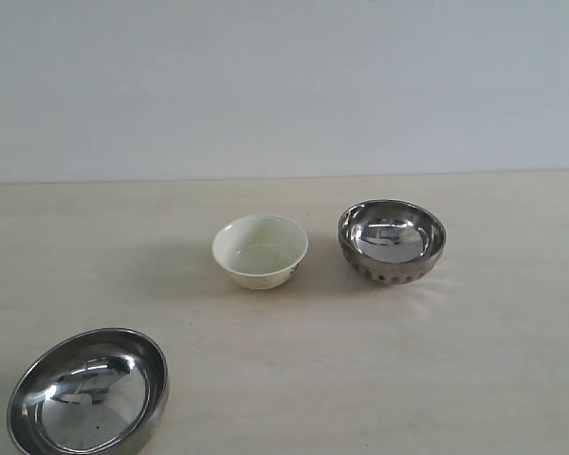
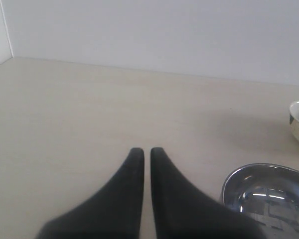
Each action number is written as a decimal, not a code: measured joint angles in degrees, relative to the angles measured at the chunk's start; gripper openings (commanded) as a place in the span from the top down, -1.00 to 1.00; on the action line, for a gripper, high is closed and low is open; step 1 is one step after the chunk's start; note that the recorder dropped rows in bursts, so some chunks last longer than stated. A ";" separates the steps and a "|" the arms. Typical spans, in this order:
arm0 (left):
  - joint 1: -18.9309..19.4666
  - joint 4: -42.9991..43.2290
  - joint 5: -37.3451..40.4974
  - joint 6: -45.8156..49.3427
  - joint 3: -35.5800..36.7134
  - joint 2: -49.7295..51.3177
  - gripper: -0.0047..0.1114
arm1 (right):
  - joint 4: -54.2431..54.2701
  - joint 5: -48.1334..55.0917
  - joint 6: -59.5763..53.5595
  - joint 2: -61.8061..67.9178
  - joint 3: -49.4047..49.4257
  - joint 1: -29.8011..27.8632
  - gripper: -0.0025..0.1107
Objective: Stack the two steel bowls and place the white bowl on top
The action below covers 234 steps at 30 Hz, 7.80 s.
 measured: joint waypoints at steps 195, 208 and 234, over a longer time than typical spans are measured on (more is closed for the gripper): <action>0.00 0.00 0.00 -0.04 0.00 0.00 0.84 | -20.29 9.75 41.13 115.32 -79.91 49.64 0.96; 0.00 0.00 0.00 -0.04 0.00 0.00 0.84 | -21.23 15.80 40.69 105.47 -79.91 48.52 0.96; 0.00 0.00 0.00 -0.04 0.00 0.00 0.84 | -14.11 9.79 29.55 95.33 -62.59 33.56 0.96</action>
